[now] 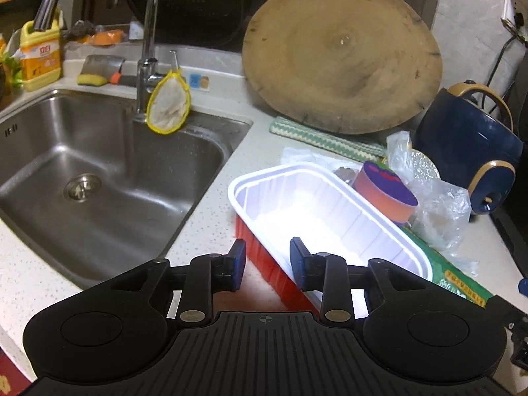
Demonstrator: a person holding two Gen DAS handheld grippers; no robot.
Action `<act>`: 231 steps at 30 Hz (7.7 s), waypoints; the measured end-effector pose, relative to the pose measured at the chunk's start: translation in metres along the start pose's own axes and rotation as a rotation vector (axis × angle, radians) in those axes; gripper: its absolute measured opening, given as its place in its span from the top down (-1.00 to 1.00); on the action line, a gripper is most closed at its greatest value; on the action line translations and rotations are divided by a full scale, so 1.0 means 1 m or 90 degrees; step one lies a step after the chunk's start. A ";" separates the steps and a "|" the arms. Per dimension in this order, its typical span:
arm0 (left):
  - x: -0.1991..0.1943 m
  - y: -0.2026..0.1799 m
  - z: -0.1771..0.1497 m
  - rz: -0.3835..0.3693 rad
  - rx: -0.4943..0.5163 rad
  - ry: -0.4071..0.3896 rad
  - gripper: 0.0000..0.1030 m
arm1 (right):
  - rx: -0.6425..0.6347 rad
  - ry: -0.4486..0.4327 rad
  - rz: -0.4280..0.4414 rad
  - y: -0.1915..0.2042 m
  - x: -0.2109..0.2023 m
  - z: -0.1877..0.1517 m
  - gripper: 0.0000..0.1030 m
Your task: Collect trash
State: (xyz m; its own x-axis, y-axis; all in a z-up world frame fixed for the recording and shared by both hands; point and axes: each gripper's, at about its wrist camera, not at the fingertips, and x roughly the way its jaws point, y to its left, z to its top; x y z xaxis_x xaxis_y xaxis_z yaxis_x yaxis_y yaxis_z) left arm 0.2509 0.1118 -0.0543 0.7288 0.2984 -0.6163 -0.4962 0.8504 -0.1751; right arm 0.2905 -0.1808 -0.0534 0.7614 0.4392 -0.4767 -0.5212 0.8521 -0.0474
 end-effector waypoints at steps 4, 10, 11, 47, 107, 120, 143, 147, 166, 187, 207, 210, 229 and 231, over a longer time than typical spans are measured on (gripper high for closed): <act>-0.008 0.008 0.002 0.039 0.030 -0.014 0.34 | 0.002 0.015 0.030 -0.004 0.004 0.004 -0.52; -0.023 0.030 0.008 0.026 -0.002 -0.024 0.40 | -0.024 -0.011 0.059 0.010 0.024 0.032 -0.52; -0.029 0.030 0.009 0.004 -0.007 -0.033 0.40 | -0.032 -0.017 0.059 0.013 0.031 0.039 -0.52; -0.023 -0.087 0.003 -0.218 0.064 0.049 0.40 | 0.028 0.083 0.237 -0.049 0.038 0.019 0.98; 0.006 -0.144 0.020 -0.206 0.084 0.018 0.41 | 0.137 0.027 -0.032 -0.150 0.038 0.031 -0.70; -0.017 -0.134 0.013 -0.293 0.084 0.037 0.41 | 0.149 0.146 0.009 -0.153 0.133 0.037 0.27; 0.029 -0.280 -0.020 -0.402 0.249 0.186 0.40 | 0.115 0.079 -0.081 -0.157 -0.024 -0.024 -0.25; 0.037 -0.298 -0.039 -0.348 0.322 0.184 0.40 | 0.131 0.102 -0.120 -0.174 -0.024 -0.031 -0.25; 0.067 -0.320 -0.063 -0.353 0.354 0.247 0.10 | 0.121 0.144 -0.109 -0.169 -0.026 -0.055 -0.25; -0.015 -0.189 0.028 -0.425 0.105 0.077 0.12 | 0.149 0.069 -0.068 -0.155 -0.001 -0.009 -0.25; 0.027 -0.145 -0.025 -0.244 0.148 0.179 0.12 | 0.152 0.112 0.045 -0.104 0.019 -0.010 0.28; 0.033 -0.159 -0.029 -0.254 0.169 0.191 0.12 | 0.173 0.123 -0.031 -0.123 0.009 -0.022 0.28; 0.043 -0.179 -0.040 -0.261 0.190 0.211 0.11 | 0.125 0.107 -0.101 -0.127 0.005 -0.041 -0.37; 0.041 -0.181 -0.042 -0.257 0.203 0.207 0.10 | 0.119 0.103 -0.102 -0.122 0.008 -0.041 -0.46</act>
State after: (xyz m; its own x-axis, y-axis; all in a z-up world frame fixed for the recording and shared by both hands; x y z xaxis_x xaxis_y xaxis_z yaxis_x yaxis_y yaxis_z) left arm 0.3512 -0.0484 -0.0805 0.6233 -0.1792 -0.7612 -0.0081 0.9719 -0.2354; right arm 0.3442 -0.2932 -0.0877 0.7495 0.2569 -0.6101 -0.3080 0.9511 0.0222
